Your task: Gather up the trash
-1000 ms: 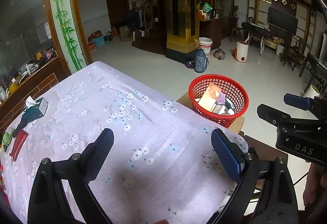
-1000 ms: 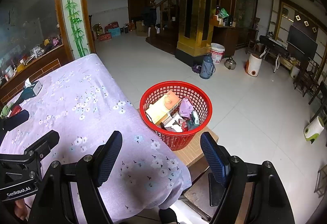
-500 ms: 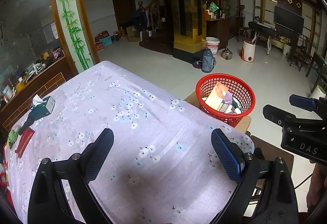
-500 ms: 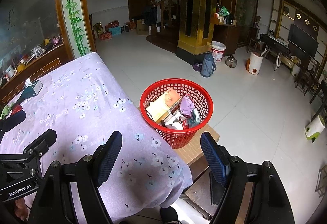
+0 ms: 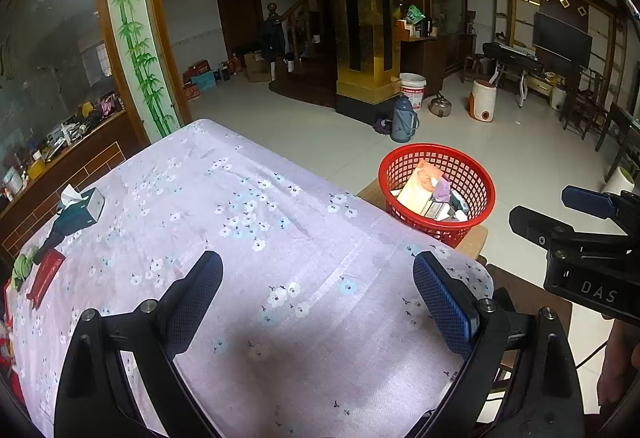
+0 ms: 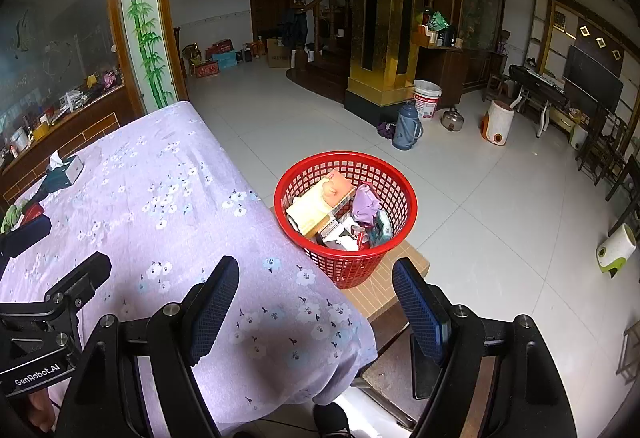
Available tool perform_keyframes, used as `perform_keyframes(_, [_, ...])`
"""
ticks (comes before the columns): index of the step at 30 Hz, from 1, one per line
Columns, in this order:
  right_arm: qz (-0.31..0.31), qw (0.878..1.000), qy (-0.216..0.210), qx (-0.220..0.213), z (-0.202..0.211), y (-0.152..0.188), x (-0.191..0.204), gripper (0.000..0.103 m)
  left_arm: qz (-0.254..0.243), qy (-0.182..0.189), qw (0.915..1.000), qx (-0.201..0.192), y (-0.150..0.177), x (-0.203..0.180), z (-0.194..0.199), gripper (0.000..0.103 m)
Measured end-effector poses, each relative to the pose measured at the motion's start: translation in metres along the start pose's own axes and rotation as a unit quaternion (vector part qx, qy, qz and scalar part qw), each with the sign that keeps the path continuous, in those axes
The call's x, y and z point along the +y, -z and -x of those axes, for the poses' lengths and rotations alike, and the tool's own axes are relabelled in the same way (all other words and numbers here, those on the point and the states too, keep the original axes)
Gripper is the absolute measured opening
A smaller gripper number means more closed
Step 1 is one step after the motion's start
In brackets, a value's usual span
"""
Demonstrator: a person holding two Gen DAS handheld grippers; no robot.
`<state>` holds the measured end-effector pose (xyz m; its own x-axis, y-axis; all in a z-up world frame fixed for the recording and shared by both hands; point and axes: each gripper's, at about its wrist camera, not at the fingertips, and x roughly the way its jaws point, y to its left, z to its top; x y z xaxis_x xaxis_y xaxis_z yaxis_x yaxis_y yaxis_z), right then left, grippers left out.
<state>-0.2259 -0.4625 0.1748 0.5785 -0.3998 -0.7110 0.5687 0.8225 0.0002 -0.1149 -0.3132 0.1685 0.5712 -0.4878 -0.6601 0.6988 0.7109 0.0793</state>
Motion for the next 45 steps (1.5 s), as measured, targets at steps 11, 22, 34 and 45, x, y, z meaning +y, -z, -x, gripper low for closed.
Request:
perform_keyframes(11, [0.001, 1.000, -0.002, 0.001, -0.001, 0.006, 0.002, 0.083, 0.003, -0.002, 1.0000, 0.001, 0.002, 0.000, 0.000, 0.095])
perform_keyframes(22, [0.021, 1.000, -0.017, 0.008, -0.007, 0.004, 0.017, 0.083, 0.020, -0.013, 0.9997, 0.007, 0.013, 0.009, 0.002, 0.095])
perform_keyframes(34, [0.056, 0.996, -0.051, 0.041, -0.034, 0.004, 0.046, 0.084, 0.085, -0.027, 0.9956, 0.030, 0.039, 0.041, 0.005, 0.095])
perform_keyframes(45, [0.201, 0.959, -0.168, 0.113, -0.089, 0.046, 0.191, 0.084, 0.247, -0.210, 0.9375, 0.126, 0.160, 0.171, 0.021, 0.095])
